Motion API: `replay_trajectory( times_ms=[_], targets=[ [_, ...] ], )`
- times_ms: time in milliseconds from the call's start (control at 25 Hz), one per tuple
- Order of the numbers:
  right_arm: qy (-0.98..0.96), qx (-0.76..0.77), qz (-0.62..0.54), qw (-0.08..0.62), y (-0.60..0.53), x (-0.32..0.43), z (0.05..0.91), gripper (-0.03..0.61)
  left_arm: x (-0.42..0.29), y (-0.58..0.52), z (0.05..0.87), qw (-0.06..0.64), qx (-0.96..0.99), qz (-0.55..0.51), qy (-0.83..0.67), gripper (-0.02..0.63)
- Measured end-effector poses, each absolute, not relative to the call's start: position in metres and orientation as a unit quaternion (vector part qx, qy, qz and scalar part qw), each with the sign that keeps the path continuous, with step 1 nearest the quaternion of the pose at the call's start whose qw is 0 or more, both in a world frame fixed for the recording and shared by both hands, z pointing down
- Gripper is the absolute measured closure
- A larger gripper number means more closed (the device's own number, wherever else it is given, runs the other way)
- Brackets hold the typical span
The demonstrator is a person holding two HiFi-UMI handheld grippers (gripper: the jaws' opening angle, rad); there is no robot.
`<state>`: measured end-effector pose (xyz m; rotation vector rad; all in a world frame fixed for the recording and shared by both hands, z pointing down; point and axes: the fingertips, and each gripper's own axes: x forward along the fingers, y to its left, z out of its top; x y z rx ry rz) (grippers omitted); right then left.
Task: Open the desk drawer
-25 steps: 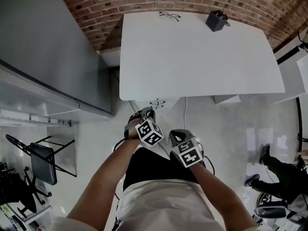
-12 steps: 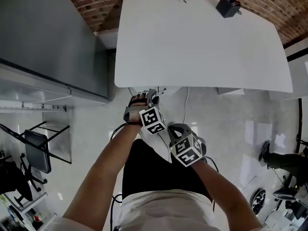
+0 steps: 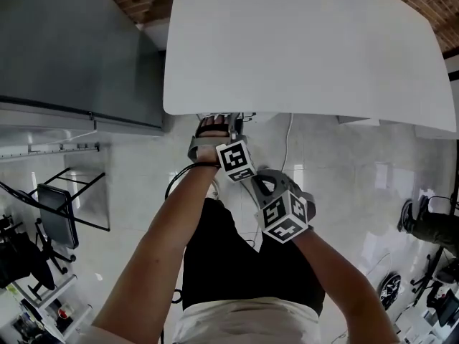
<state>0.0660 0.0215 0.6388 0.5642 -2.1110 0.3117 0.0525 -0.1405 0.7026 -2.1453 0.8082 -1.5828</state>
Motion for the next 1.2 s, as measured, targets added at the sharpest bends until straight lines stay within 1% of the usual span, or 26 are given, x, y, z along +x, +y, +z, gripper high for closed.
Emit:
replay_trajectory(
  times_ms=[120, 280, 400, 640, 920, 1040, 1080, 1200],
  targets=[
    [-0.856, 0.217, 0.129, 0.451, 0.023, 0.062, 0.649, 0.563, 0.050, -0.150, 0.713, 0.169, -0.753, -0.565, 0.291, 0.506],
    [-0.859, 0.204, 0.125, 0.453, 0.027, 0.055, 0.663, 0.563, 0.047, -0.162, 0.723, 0.184, -0.749, -0.566, 0.292, 0.506],
    [-0.859, 0.207, 0.138, 0.448, 0.029, 0.054, 0.667, 0.563, 0.048, -0.164, 0.729, 0.174, -0.748, -0.568, 0.295, 0.506],
    [-0.856, 0.203, 0.155, 0.449, 0.034, 0.058, 0.672, 0.563, 0.050, -0.169, 0.739, 0.178, -0.742, -0.579, 0.289, 0.506],
    [-0.854, 0.212, 0.172, 0.444, 0.034, 0.066, 0.676, 0.563, 0.059, -0.172, 0.755, 0.198, -0.733, -0.595, 0.263, 0.508],
    [-0.854, 0.214, 0.178, 0.440, 0.034, 0.065, 0.679, 0.563, 0.058, -0.171, 0.760, 0.218, -0.733, -0.593, 0.253, 0.512],
    [-0.853, 0.214, 0.182, 0.439, 0.035, 0.066, 0.681, 0.563, 0.058, -0.171, 0.761, 0.227, -0.733, -0.592, 0.246, 0.515],
    [-0.851, 0.215, 0.194, 0.437, 0.037, 0.067, 0.683, 0.563, 0.060, -0.175, 0.758, 0.239, -0.734, -0.593, 0.229, 0.566]
  ],
)
